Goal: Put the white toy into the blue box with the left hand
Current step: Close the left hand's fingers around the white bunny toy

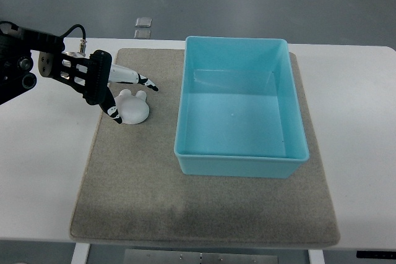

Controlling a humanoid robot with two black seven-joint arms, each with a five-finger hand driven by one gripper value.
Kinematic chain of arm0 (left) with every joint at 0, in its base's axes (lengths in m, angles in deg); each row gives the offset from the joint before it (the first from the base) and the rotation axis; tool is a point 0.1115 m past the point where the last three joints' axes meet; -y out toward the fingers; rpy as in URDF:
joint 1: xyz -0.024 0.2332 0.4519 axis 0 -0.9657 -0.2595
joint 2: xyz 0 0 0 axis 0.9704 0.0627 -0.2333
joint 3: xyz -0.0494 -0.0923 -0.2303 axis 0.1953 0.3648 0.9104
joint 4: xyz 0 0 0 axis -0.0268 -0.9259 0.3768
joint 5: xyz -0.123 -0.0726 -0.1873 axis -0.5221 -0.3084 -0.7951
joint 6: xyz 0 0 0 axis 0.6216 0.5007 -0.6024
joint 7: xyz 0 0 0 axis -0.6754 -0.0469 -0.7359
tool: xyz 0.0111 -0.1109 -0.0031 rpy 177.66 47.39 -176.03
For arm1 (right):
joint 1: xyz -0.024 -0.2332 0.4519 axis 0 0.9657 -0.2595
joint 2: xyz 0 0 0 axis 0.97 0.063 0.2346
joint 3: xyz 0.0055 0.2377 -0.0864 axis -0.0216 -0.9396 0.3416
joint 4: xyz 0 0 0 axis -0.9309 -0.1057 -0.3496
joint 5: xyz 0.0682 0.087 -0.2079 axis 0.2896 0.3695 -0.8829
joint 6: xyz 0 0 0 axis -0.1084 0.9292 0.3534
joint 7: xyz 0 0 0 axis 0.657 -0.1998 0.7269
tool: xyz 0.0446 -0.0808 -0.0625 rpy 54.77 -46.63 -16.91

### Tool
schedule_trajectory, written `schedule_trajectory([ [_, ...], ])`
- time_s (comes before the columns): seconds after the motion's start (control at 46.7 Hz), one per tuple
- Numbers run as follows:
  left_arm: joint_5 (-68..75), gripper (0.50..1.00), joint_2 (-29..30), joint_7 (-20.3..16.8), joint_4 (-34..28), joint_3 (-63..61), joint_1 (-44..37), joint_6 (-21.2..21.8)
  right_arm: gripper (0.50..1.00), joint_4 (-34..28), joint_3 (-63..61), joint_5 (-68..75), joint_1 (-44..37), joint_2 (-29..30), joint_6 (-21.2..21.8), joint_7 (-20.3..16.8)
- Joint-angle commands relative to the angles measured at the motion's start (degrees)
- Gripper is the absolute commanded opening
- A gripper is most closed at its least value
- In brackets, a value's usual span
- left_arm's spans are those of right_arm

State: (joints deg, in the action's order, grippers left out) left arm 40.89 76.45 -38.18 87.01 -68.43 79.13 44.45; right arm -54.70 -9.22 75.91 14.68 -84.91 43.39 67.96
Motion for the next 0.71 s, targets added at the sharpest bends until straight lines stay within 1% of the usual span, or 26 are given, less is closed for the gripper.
schedule_trajectory([
  [0.0,-0.19,0.99,-0.15,0.0,0.0,0.02,-0.29,0.01,0.936,0.0,0.0,-0.06,-0.01,0.0,0.0,0.0],
  [0.235,-0.01,0.979,-0.15,0.09,-0.79,0.02,-0.64,0.27,0.936,0.0,0.0,0.02,-0.01,0.0,0.0,0.0],
  [0.385,0.08,0.939,-0.15,0.0,-1.31,0.02,-0.64,2.2,0.936,0.0,0.0,0.02,-0.01,0.0,0.09,0.0],
  [0.471,0.08,0.934,-0.15,0.0,-1.32,0.02,-0.73,2.21,0.936,0.0,0.0,-0.06,-0.01,0.0,0.0,0.0],
  [0.556,0.08,0.906,-0.15,0.0,-1.32,-0.07,-0.91,2.12,0.936,0.0,0.0,0.02,-0.01,0.0,0.0,0.0],
  [0.642,0.08,0.896,-0.15,0.0,-1.32,0.02,-1.26,1.94,0.936,0.0,0.0,0.02,-0.01,0.0,0.0,0.0],
  [0.685,0.08,0.868,-0.15,0.0,-1.32,0.02,-1.26,1.85,0.936,0.0,0.0,-0.06,-0.01,0.0,0.0,0.0],
])
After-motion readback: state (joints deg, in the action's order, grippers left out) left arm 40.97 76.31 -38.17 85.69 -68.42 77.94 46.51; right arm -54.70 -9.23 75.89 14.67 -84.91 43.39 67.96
